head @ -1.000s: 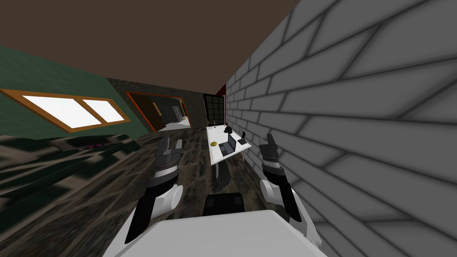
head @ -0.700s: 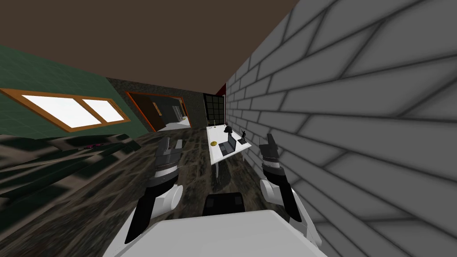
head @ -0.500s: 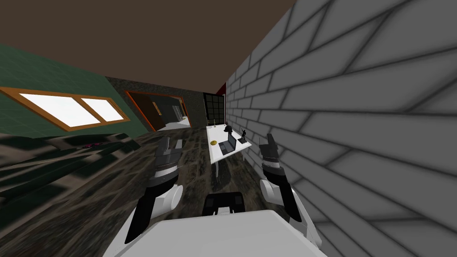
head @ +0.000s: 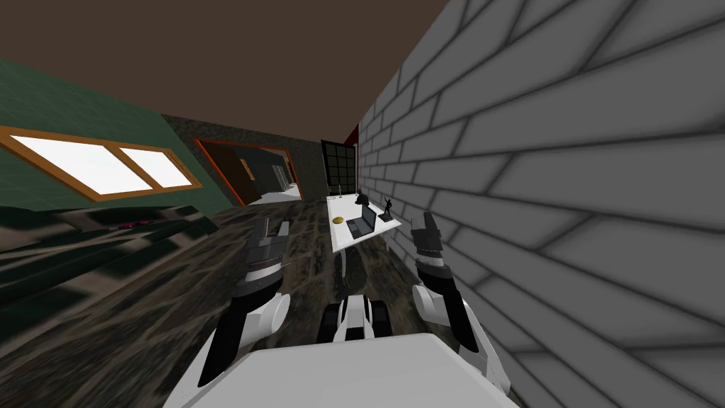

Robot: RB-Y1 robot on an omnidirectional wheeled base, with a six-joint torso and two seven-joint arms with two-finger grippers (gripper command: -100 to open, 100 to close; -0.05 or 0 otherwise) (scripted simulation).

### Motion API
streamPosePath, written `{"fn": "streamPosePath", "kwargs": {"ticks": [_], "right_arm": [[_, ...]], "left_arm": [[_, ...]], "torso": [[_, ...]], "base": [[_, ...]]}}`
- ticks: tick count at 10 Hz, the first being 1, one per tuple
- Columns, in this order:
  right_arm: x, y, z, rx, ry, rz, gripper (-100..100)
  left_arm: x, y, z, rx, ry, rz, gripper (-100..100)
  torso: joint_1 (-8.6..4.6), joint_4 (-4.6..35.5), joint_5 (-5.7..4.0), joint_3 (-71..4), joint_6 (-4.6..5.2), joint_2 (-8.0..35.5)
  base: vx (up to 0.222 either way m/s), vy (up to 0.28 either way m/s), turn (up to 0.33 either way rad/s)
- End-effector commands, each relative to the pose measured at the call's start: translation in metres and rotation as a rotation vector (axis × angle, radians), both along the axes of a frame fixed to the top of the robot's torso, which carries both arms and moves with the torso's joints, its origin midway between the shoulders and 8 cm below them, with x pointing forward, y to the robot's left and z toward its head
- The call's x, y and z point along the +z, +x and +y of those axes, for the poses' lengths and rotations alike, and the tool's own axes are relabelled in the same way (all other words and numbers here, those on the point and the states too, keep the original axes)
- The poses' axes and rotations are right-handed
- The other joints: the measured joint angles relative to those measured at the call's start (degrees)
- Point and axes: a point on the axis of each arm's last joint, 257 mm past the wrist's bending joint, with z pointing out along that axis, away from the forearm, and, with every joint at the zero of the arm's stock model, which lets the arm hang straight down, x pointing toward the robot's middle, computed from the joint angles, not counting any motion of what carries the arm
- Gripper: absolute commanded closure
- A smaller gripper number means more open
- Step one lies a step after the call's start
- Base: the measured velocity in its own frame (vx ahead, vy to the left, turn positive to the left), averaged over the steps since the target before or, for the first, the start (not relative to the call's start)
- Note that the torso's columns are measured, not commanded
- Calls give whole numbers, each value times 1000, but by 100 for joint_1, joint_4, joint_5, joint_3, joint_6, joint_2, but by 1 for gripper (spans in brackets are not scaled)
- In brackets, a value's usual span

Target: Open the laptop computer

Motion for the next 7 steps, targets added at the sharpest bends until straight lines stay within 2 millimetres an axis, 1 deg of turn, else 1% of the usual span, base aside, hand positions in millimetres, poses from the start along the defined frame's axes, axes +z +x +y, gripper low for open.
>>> {"fn": "streamPosePath", "kwargs": {"ticks": [1,4,6,7], "right_arm": [[-7,8,8,69,14,31,-100],[-24,25,19,193,105,96,-100],[-40,38,29,285,196,154,-100],[-40,38,29,290,204,153,-100]], "left_arm": [[0,0,0,0,0,1,0],[0,0,0,0,0,1,0],[0,0,0,0,0,1,0],[0,0,0,0,0,1,0]], "torso": [[-7,187,-2,-398,0,186],[-15,263,-4,-545,0,253],[-4,267,-1,-542,0,260],[-3,267,-1,-542,0,261]], "base": [[56,-45,15],[91,-93,17],[128,-123,25],[86,-91,18]]}}
